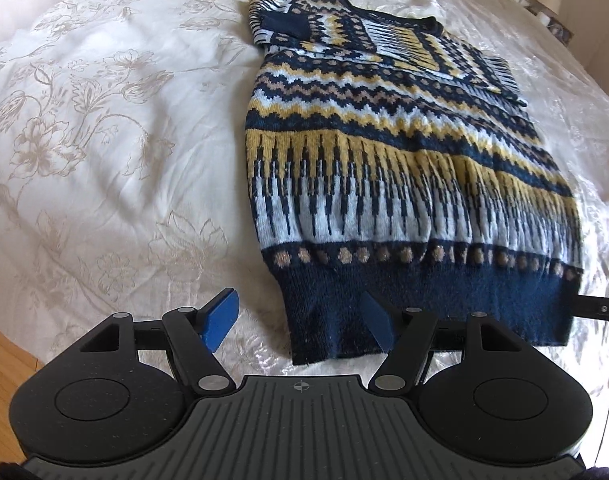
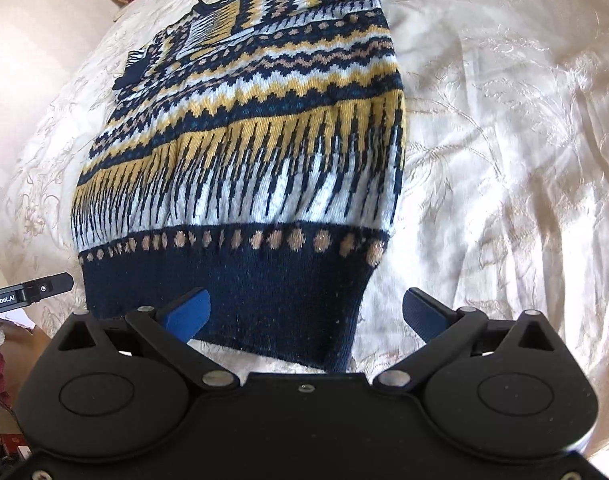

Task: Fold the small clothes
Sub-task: 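Move both grippers to the navy ribbed hem of the sweater, then grasp the navy ribbed hem with both grippers and lift it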

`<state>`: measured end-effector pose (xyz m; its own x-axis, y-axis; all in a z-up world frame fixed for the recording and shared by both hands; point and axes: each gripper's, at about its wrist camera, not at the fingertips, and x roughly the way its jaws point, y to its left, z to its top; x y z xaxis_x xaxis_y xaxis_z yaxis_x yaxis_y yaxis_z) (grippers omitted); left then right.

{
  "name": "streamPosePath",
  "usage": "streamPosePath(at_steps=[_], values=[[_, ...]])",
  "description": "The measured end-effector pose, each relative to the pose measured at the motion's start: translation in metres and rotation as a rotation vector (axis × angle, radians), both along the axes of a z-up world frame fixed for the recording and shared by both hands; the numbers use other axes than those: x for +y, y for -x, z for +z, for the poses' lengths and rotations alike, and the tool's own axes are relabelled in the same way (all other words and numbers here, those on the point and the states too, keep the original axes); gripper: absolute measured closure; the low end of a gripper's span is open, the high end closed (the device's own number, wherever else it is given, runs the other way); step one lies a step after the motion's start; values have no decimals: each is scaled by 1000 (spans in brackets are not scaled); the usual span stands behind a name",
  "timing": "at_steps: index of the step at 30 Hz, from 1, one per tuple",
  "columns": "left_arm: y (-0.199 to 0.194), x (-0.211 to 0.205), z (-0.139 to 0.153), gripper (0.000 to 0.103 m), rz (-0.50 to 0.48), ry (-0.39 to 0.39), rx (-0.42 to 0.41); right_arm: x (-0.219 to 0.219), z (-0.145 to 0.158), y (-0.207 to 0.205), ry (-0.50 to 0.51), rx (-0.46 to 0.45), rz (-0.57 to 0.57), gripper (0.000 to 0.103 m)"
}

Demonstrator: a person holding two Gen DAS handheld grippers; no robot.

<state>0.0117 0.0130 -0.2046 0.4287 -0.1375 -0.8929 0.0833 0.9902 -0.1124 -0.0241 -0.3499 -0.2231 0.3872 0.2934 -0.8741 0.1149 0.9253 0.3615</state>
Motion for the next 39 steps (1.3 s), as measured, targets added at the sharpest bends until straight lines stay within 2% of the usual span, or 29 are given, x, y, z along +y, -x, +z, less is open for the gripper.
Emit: streamPosePath(at_steps=[7, 13, 19, 33, 36, 39], values=[[18, -1, 0, 36, 3, -7, -13, -3, -1, 12, -31, -13, -14, 1], [17, 2, -4, 36, 16, -8, 0, -1, -4, 12, -37, -7, -10, 1], [3, 1, -15, 36, 19, 12, 19, 2, -14, 2, -33, 19, 8, 1], [-40, -19, -54, 36, -48, 8, 98, 0, -35, -21, -50, 79, -1, 1], [-42, -19, -58, 34, -49, 12, 100, 0, -38, -22, -46, 82, 16, 0], [-41, -20, -60, 26, -67, 16, 93, 1, -36, -20, -45, 71, 30, 0]])
